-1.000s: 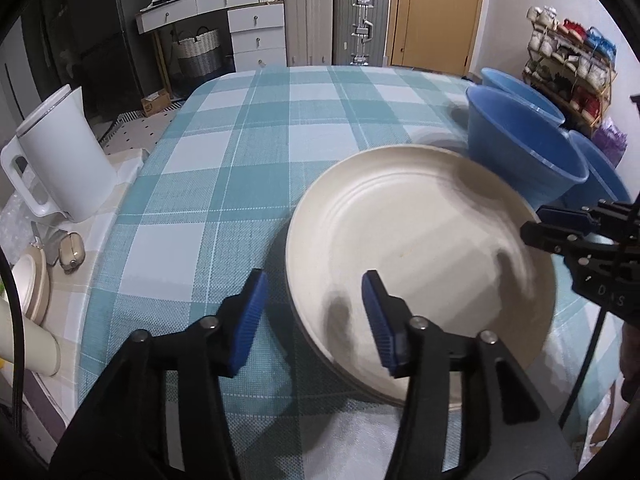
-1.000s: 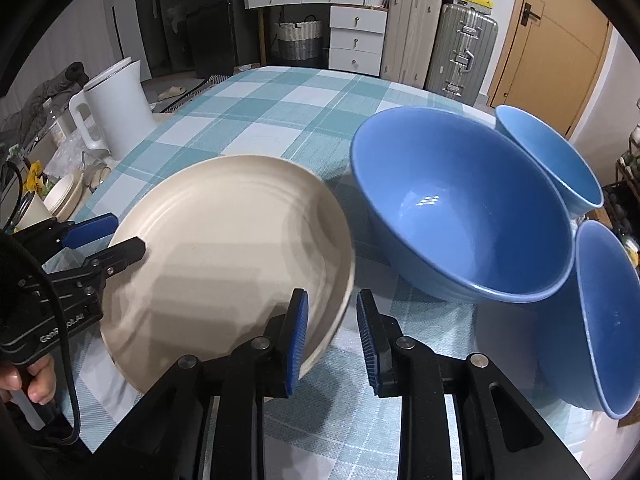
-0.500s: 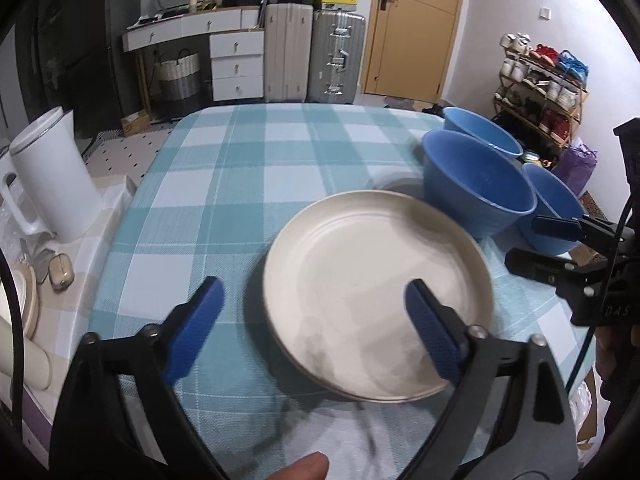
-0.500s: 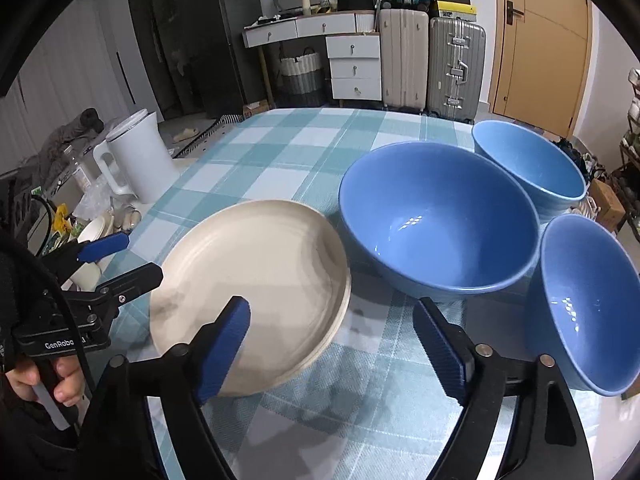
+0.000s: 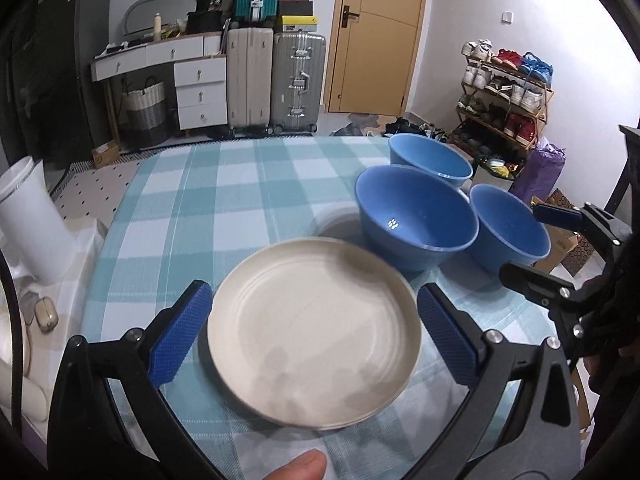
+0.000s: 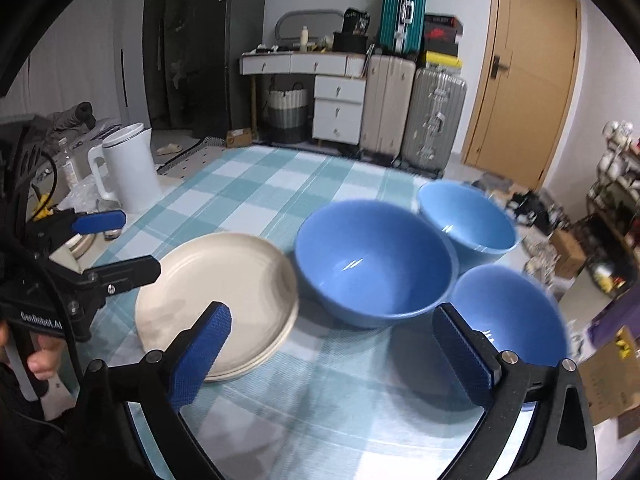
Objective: Organize plates and bowls
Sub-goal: 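Move both grippers toward the rim of the large blue bowl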
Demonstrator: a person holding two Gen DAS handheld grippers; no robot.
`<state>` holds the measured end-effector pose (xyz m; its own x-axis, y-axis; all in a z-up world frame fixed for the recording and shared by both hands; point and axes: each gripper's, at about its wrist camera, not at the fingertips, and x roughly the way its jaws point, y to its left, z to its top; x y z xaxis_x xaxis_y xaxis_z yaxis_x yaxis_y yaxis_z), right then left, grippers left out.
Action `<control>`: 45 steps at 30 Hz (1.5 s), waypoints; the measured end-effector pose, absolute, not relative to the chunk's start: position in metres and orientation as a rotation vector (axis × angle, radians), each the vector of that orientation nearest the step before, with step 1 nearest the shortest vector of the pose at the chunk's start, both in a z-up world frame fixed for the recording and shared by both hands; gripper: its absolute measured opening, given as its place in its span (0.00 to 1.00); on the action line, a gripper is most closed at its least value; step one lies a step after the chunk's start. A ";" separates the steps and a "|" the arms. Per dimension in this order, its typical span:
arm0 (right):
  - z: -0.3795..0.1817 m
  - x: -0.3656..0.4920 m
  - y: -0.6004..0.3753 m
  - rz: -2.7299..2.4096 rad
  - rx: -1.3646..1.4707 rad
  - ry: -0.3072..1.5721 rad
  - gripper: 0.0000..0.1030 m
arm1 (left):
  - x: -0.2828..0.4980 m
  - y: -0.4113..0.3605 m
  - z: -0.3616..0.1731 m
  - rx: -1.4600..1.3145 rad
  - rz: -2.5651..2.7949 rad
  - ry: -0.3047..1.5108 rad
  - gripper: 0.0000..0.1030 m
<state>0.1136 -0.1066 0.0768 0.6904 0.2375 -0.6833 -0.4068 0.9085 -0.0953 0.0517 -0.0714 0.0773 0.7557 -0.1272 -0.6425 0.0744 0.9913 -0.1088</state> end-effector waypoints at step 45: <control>0.233 0.193 -0.321 0.339 0.200 0.628 0.99 | 0.182 -0.151 0.191 -0.111 -0.191 0.666 0.99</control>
